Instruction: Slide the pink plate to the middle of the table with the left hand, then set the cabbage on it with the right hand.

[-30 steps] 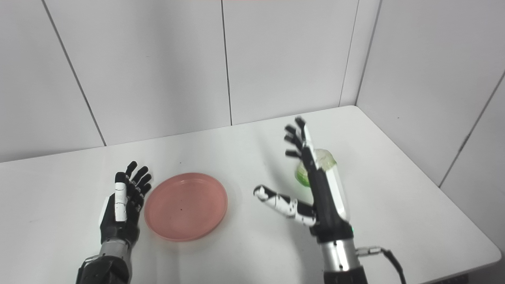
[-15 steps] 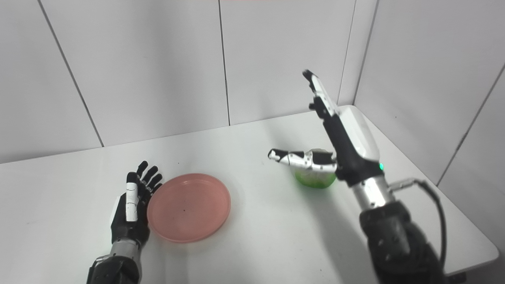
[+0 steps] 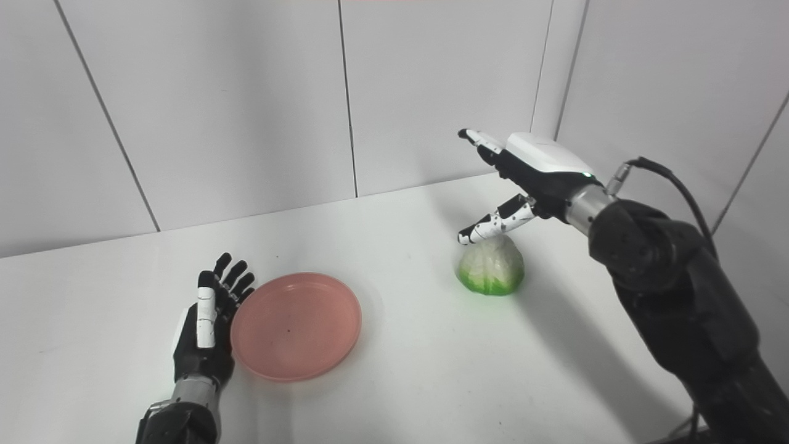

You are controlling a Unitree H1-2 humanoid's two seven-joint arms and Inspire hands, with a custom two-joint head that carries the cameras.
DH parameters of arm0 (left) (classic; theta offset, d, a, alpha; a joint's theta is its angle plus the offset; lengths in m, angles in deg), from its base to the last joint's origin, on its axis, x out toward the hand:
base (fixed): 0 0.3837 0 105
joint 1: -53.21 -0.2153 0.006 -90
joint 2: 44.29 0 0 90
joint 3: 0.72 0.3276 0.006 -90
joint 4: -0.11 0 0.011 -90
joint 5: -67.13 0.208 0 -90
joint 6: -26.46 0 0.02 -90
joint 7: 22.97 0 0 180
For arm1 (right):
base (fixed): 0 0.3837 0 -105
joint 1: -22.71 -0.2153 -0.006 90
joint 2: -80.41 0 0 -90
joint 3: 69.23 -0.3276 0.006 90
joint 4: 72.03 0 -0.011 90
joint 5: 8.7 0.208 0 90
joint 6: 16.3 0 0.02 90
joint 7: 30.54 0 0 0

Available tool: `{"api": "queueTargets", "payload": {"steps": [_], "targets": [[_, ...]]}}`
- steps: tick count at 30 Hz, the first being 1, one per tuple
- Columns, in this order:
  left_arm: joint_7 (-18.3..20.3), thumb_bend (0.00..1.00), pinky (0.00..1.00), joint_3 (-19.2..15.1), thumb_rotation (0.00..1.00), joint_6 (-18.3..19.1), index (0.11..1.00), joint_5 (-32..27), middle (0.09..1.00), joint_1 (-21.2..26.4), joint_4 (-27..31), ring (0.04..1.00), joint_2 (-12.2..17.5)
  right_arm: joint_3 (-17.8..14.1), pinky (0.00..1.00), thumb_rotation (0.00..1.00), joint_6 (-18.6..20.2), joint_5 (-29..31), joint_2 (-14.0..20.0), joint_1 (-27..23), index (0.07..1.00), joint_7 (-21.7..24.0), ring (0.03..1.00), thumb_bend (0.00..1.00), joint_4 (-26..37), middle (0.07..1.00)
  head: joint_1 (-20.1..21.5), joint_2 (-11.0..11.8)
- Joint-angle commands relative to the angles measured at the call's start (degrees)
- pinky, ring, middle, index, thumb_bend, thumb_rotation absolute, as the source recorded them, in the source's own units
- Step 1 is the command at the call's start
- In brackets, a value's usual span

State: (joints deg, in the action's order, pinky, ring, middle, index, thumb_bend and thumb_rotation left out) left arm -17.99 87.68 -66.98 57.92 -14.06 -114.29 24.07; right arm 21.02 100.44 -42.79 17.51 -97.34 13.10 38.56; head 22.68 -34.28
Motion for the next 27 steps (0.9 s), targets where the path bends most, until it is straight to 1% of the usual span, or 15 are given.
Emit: {"api": "queueTargets", "payload": {"steps": [1,3,7,10,12,13,14,16,18,21,23,24,27], "targets": [[0.0,0.91,0.95,0.0,0.9,1.9,0.941,-0.4,0.925,-0.5,-1.1,0.911,0.0,0.3,0.73,0.35,0.2,-2.6,1.8,-4.5,0.988,3.2,0.93,1.0,-1.6,0.989,-0.1,0.1],[0.0,0.92,0.95,0.0,0.9,2.0,0.942,-0.3,0.924,-0.7,-0.8,0.911,0.0,0.9,0.73,0.35,0.2,-3.9,1.9,-5.5,0.982,5.5,0.924,1.0,-2.9,0.985,-0.5,-0.1],[-0.1,0.91,0.95,0.0,0.9,2.1,0.935,-0.2,0.921,-0.9,-0.4,0.909,-0.1,4.3,0.74,0.39,0.1,-5.8,3.6,-7.8,0.962,8.4,0.933,1.0,-6.3,0.987,-0.5,0.0],[-0.2,0.9,0.95,0.0,0.9,2.3,0.931,-0.2,0.923,-1.0,-0.2,0.909,-0.2,6.3,0.74,0.39,-0.5,-5.5,4.2,-8.9,0.914,7.6,0.934,1.0,-8.7,0.976,-0.6,0.0],[-0.2,0.91,0.95,0.0,0.9,2.4,0.93,-0.2,0.924,-1.1,-0.2,0.91,-0.3,7.6,0.75,0.39,-0.6,-5.6,4.4,-9.6,0.899,7.5,0.939,1.0,-9.8,0.976,-0.6,-0.1],[-0.3,0.91,0.95,0.0,0.9,2.4,0.93,-0.2,0.925,-1.1,-0.2,0.91,-0.3,8.7,0.75,0.39,-0.7,-5.8,4.5,-10.3,0.895,7.9,0.941,1.0,-10.8,0.977,-0.6,0.0],[-0.3,0.9,0.94,0.1,0.89,2.4,0.929,-0.1,0.927,-1.2,-0.2,0.91,-0.3,9.4,0.78,0.38,-0.7,-5.9,4.6,-10.8,0.894,8.2,0.948,1.0,-11.4,0.974,-0.6,0.0],[-0.3,0.91,0.94,0.1,0.89,2.3,0.936,0.0,0.931,-1.3,-0.2,0.913,-0.3,11.8,0.81,0.39,-0.6,-7.1,4.9,-12.3,0.894,9.2,0.939,1.0,-13.4,0.957,-0.7,0.1],[-0.3,0.91,0.94,0.2,0.89,2.2,0.936,0.1,0.93,-1.4,-0.2,0.914,-0.3,13.7,0.82,0.39,-0.2,-8.7,4.9,-13.5,0.887,9.8,0.936,1.0,-15.4,0.948,-0.9,0.0],[-0.3,0.92,0.94,0.3,0.89,2.3,0.935,0.2,0.932,-1.5,-0.1,0.913,-0.2,15.1,0.82,0.4,-0.1,-9.8,4.9,-14.4,0.879,9.6,0.924,1.0,-17.5,0.931,-0.8,0.0],[-0.3,0.92,0.94,0.2,0.89,2.5,0.937,0.2,0.935,-1.5,0.0,0.914,-0.1,15.7,0.8,0.41,-0.3,-10.5,4.9,-14.7,0.879,9.3,0.908,1.0,-18.8,0.922,-0.8,0.0],[-0.2,0.92,0.94,0.2,0.89,2.5,0.937,0.2,0.934,-1.5,0.1,0.914,-0.1,16.1,0.78,0.41,-0.5,-10.9,4.9,-14.8,0.881,9.0,0.894,1.0,-19.6,0.916,-0.8,-0.1],[-0.1,0.92,0.95,0.2,0.9,2.3,0.94,0.2,0.933,-1.5,0.0,0.916,0.0,16.9,0.76,0.41,-1.3,-12.4,5.2,-14.5,0.882,7.6,0.894,1.0,-21.0,0.916,-1.0,-0.1]]}}
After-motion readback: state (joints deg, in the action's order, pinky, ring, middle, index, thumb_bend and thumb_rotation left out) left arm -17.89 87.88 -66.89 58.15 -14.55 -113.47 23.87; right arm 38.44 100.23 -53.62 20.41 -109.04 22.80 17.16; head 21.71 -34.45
